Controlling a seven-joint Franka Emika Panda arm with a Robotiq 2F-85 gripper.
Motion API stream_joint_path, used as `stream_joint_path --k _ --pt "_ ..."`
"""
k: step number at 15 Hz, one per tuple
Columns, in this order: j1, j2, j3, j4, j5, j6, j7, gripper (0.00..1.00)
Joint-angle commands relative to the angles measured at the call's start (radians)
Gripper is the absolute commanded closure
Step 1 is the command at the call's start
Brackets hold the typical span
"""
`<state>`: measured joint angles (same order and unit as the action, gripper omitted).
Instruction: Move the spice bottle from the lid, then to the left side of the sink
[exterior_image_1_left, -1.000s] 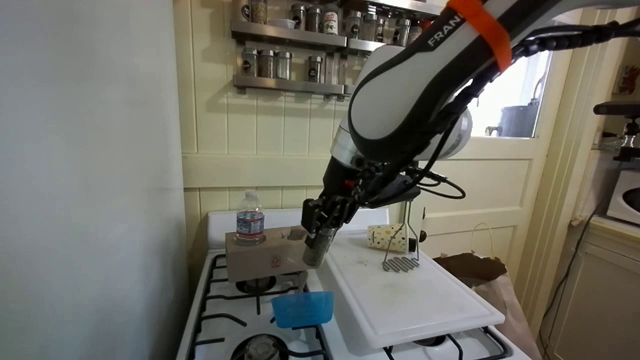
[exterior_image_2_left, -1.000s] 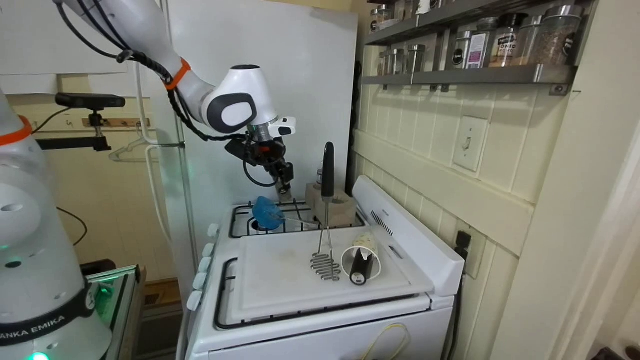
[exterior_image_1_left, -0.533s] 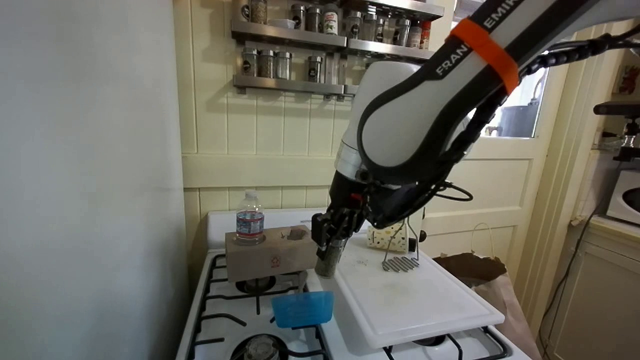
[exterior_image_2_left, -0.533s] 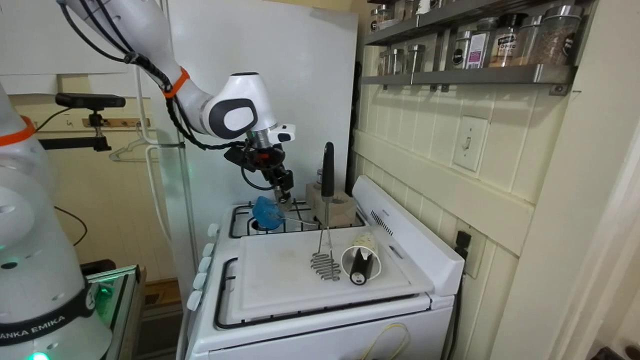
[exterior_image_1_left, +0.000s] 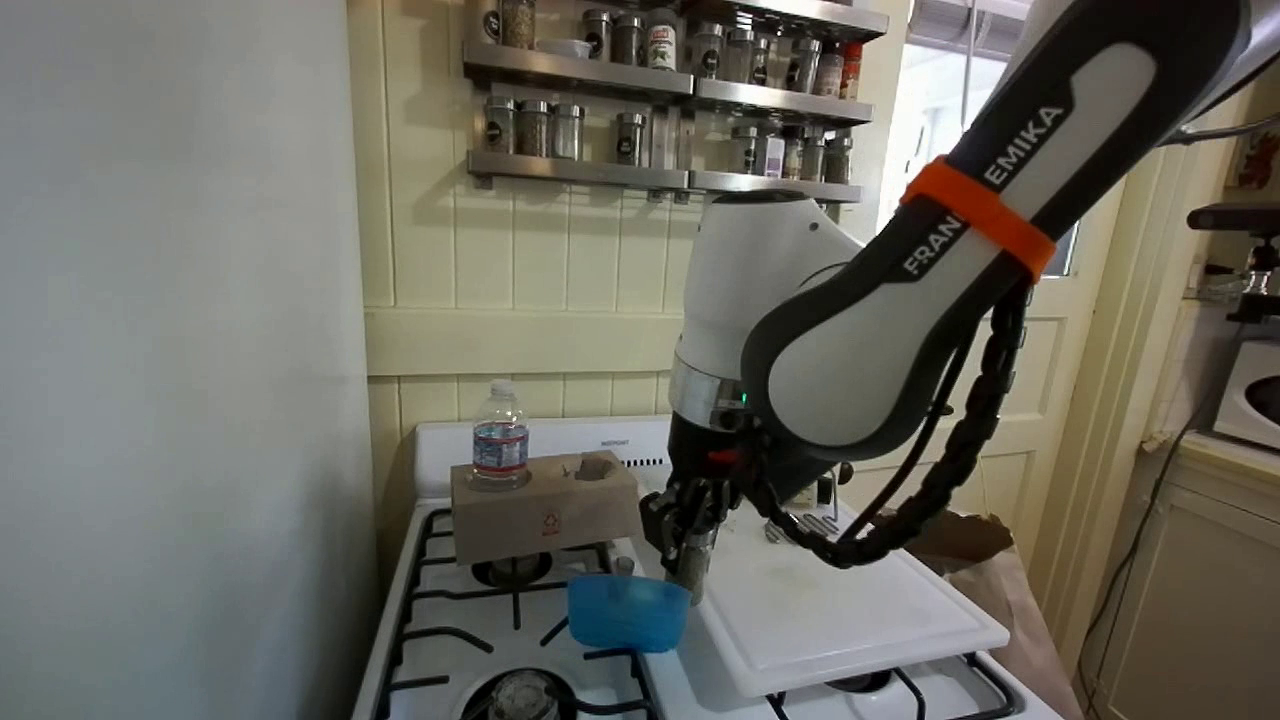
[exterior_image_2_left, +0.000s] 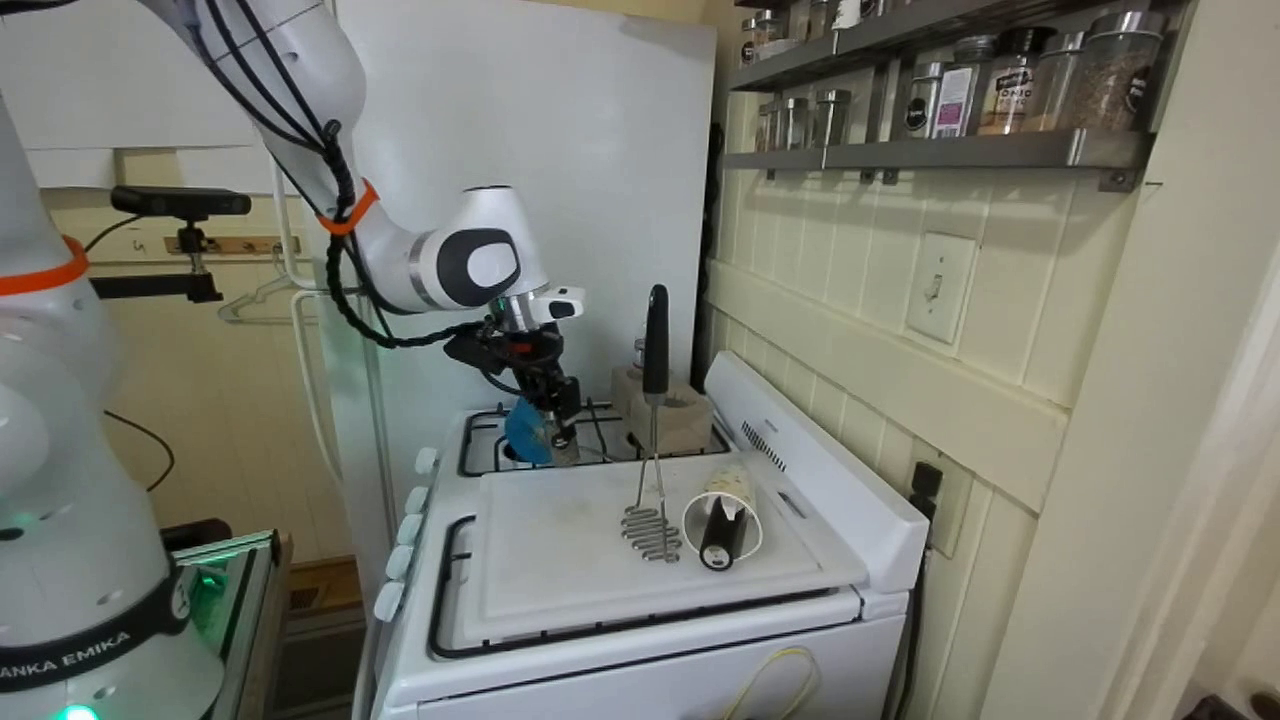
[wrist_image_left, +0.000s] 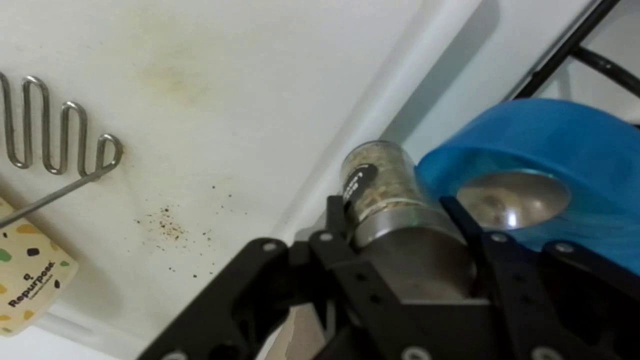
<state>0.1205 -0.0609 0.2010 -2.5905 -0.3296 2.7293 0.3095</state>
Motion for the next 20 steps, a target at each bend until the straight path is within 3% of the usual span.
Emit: stream_joint_path --k 1,4,12,19,20 --pt "-0.013 0.083 0.008 0.056 -0.137 0.026 0.098 0.77" --pt "0.0 0.123 0.006 0.102 -0.203 0.034 0.127 0.77" --pt "0.019 0.177 0.009 0.18 -0.212 0.1 0.125 0.77" --pt "0.064 0.203 0.154 0.308 -0.032 0.092 -0.114 0.77" --pt "0.115 0.21 0.125 0.323 0.008 0.086 -0.167 0.77"
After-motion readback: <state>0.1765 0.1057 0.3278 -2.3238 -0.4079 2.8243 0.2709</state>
